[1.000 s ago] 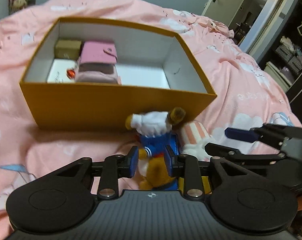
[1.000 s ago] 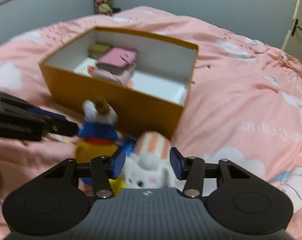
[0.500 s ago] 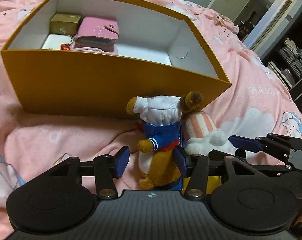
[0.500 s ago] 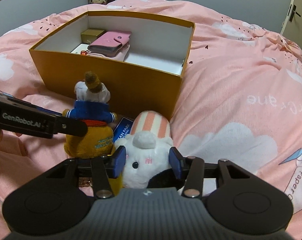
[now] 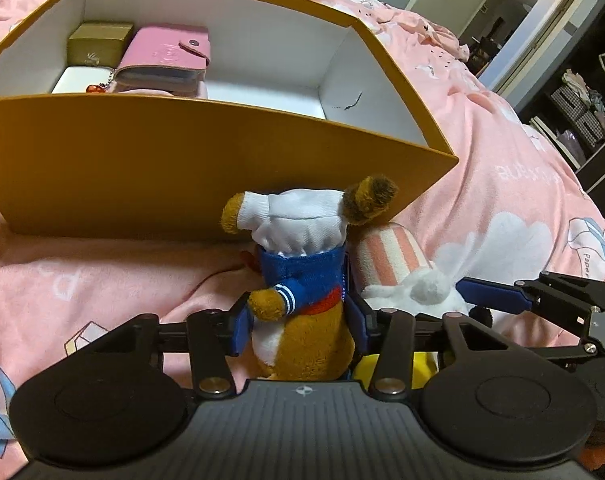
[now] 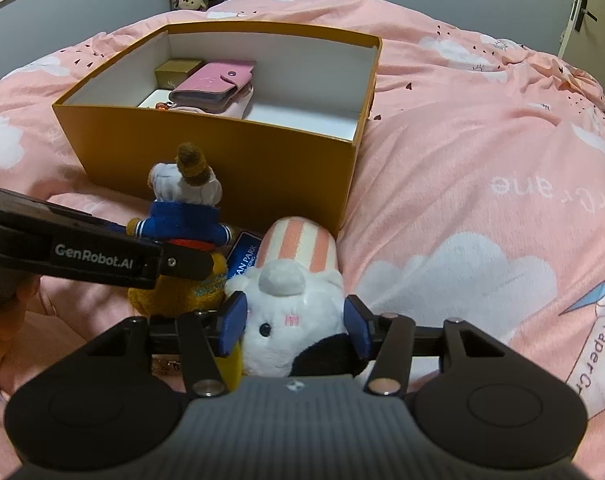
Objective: Organize objects
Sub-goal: 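Move the left tool to the duck plush while the right tool approaches the white bunny plush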
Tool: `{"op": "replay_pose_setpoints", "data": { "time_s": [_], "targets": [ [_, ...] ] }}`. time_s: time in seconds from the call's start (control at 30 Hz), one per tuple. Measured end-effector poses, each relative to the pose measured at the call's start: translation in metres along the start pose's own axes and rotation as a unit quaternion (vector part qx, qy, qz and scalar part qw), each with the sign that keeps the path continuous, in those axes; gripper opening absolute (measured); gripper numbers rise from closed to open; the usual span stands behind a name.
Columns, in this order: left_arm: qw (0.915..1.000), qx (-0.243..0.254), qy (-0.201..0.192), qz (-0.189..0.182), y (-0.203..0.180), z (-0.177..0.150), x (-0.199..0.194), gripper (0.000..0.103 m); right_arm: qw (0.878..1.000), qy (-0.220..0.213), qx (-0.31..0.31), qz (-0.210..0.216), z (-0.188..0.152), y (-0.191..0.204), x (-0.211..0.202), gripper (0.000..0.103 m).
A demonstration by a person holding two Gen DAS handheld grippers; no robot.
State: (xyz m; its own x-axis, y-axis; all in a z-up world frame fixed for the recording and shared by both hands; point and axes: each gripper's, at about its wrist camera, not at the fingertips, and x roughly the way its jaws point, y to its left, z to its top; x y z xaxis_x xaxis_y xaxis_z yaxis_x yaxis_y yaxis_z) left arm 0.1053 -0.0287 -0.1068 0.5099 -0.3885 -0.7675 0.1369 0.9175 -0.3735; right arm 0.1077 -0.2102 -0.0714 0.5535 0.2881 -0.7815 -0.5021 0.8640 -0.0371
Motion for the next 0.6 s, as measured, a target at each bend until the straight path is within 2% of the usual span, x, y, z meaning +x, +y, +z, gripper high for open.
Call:
{"op": "replay_pose_setpoints", "data": {
  "time_s": [0.17,0.27,0.4,0.5,0.53,0.6],
  "targets": [
    [0.9999,0.009,-0.004,0.006,-0.004,-0.002,-0.014,0.048,1.000,-0.007,-0.011,-0.007,0.001,0.003,-0.007,0.055],
    [0.9990,0.023,0.002,0.039,-0.008,-0.002,-0.028,0.047,0.999,-0.018,-0.029,-0.009,0.003,0.009,-0.017,0.054],
    [0.9989,0.014,0.002,0.045,-0.004,-0.003,-0.048,0.047,0.998,-0.013,-0.056,-0.013,0.004,0.018,-0.020,0.052],
    [0.9995,-0.001,-0.001,0.031,0.002,-0.004,-0.060,0.047,0.999,0.002,-0.037,-0.015,0.002,0.009,-0.013,0.053],
    [0.9995,-0.007,-0.002,0.031,0.005,-0.005,-0.064,0.047,1.000,0.008,-0.025,-0.009,0.001,0.004,-0.011,0.056],
    [0.9989,-0.010,-0.001,0.047,0.007,-0.005,-0.067,0.047,1.000,0.020,-0.005,0.011,0.000,-0.004,-0.005,0.060]
  ]
}}
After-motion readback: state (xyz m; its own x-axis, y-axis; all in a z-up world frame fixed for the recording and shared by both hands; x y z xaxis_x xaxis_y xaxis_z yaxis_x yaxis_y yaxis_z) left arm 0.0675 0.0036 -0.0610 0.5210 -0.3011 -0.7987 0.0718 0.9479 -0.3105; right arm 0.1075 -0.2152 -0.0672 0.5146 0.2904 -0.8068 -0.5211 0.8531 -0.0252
